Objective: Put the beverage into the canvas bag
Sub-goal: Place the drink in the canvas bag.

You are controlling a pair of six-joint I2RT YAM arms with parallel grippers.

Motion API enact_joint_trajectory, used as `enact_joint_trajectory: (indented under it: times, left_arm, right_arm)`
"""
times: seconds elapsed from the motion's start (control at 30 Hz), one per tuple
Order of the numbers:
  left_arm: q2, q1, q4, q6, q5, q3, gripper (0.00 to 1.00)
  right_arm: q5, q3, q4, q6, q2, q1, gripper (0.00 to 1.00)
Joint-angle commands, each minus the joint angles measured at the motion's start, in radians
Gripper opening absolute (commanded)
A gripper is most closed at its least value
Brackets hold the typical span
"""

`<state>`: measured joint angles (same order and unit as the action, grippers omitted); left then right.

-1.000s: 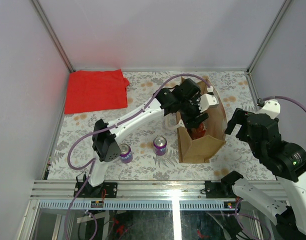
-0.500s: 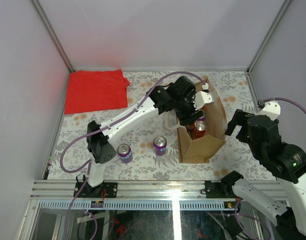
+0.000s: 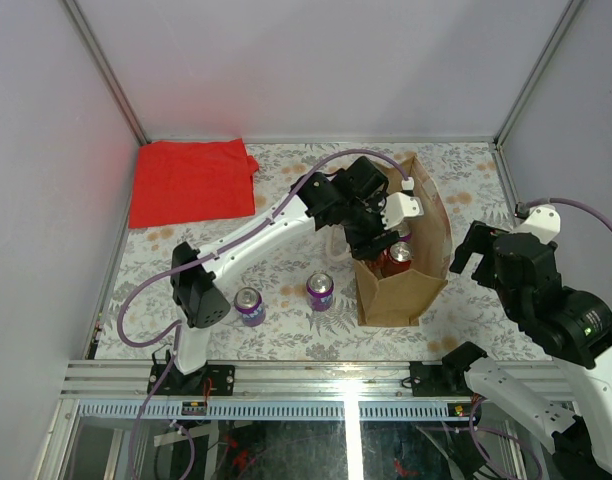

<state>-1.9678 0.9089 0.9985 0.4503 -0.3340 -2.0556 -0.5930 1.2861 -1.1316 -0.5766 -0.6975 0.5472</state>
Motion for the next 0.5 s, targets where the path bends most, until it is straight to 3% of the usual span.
enact_joint_trajectory:
  times: [0.0, 0.47]
  left_arm:
    - [0.004, -0.002, 0.003, 0.043, -0.034, -0.003, 0.00]
    - [-0.120, -0.003, -0.048, 0.045, 0.009, -0.039, 0.00]
  right_arm:
    - [-0.020, -0.005, 0.020, -0.011, 0.003, 0.007, 1.00]
    - [-0.040, -0.001, 0.015, -0.011, -0.012, 0.007, 0.99]
